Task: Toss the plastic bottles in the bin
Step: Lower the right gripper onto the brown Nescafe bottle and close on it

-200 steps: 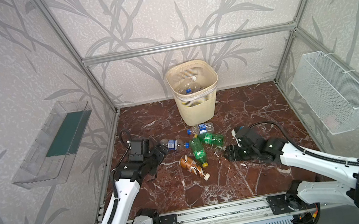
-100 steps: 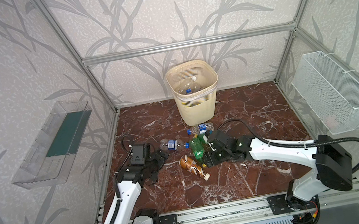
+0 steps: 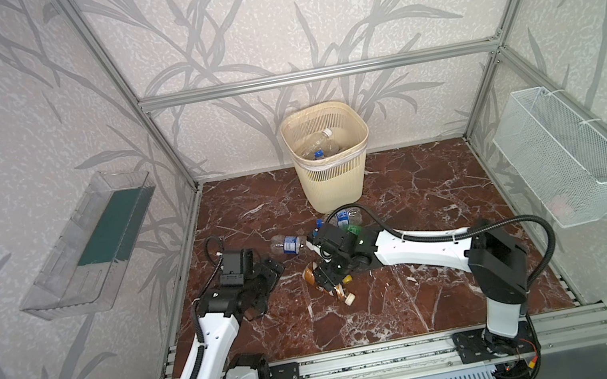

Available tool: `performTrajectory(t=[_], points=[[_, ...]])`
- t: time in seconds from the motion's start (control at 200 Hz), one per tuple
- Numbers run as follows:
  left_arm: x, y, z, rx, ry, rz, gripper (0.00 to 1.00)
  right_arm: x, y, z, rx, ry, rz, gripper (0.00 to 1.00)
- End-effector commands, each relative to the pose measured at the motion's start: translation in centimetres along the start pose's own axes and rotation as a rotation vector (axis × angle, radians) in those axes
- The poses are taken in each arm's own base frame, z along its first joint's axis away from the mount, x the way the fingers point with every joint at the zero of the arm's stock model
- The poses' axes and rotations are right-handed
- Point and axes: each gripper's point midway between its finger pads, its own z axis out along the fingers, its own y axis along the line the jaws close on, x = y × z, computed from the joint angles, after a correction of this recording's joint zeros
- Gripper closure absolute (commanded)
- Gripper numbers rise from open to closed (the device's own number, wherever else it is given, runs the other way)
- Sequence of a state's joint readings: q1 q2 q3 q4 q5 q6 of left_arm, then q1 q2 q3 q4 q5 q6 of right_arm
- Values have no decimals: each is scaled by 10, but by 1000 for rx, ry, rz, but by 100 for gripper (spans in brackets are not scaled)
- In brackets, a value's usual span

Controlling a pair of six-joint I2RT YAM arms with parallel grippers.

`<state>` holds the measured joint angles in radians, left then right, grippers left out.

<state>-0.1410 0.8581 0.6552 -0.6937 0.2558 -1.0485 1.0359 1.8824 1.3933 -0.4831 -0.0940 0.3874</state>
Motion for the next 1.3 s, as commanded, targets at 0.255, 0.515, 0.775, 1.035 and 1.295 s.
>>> performTrajectory(t=[0.255, 0.515, 0.775, 1.035, 1.295], points=[[1, 7, -3, 4, -12, -16, 8, 20, -1, 29, 43, 119, -65, 20], [2, 9, 0, 3, -4, -23, 8, 28, 3, 35, 34, 134, -51, 38], [2, 9, 0, 3, -5, -26, 8, 37, 4, 37, 22, 150, -35, 53], [2, 10, 2, 1, -2, -28, 8, 34, 3, 31, 37, 130, -33, 35], [2, 11, 1, -1, -4, -31, 8, 17, 8, 41, 40, 113, -44, 33]])
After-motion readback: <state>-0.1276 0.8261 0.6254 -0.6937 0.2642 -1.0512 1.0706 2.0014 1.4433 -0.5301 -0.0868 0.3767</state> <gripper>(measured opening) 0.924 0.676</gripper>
